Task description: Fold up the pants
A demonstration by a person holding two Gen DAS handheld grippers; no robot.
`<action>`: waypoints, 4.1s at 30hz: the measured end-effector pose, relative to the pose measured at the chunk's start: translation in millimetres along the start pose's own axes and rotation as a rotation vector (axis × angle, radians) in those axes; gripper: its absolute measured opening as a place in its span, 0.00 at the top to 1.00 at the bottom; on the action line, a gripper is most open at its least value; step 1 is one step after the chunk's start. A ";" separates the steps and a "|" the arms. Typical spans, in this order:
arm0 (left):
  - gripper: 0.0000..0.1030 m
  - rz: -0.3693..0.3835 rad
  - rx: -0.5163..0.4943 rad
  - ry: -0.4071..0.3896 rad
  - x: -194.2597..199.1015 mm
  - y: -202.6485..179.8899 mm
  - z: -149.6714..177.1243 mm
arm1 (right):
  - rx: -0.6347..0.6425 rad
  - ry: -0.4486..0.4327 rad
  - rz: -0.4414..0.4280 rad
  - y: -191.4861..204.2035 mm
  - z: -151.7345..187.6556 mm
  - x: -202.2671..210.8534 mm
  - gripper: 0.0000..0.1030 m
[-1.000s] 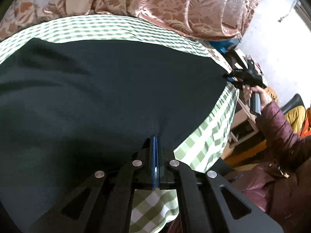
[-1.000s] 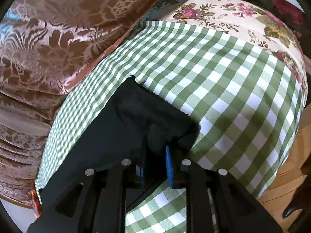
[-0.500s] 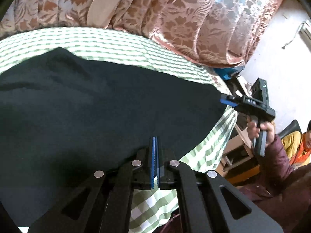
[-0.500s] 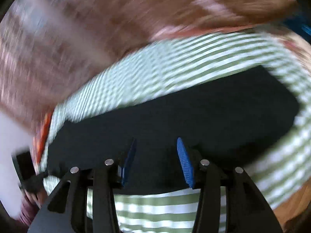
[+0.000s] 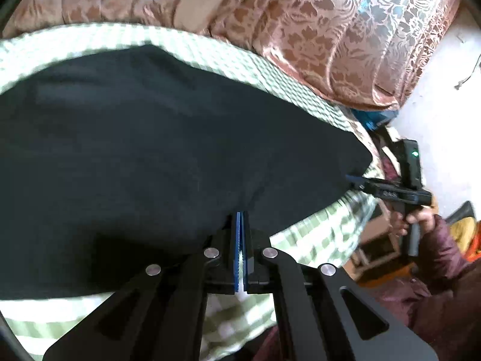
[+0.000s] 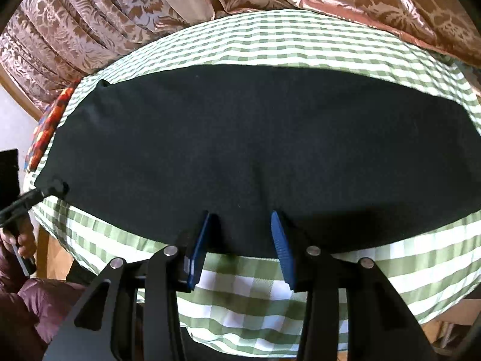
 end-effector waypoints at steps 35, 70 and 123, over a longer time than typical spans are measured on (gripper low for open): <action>1.00 -0.121 0.217 -0.075 18.2 79.4 22.5 | 0.192 0.204 -0.706 201.9 -237.6 -211.3 0.95; 0.98 -0.372 0.381 -0.100 0.9 186.1 -68.5 | 0.176 -0.006 -0.307 162.4 -171.1 -184.7 0.96; 0.81 -0.441 0.321 -0.292 105.5 92.1 5.9 | 0.185 -0.012 -0.469 172.6 -42.3 -117.2 0.47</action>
Point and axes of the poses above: each gripper's, at about its wrist camera, not at the fingertips, and x roughly against the way its jaws point, y to its left, z to its underside, the point moved 2 cm from there along -x, roughly the way its jaws point, and after that the axes turned 8 degrees about -z, right-handed, at the moved point
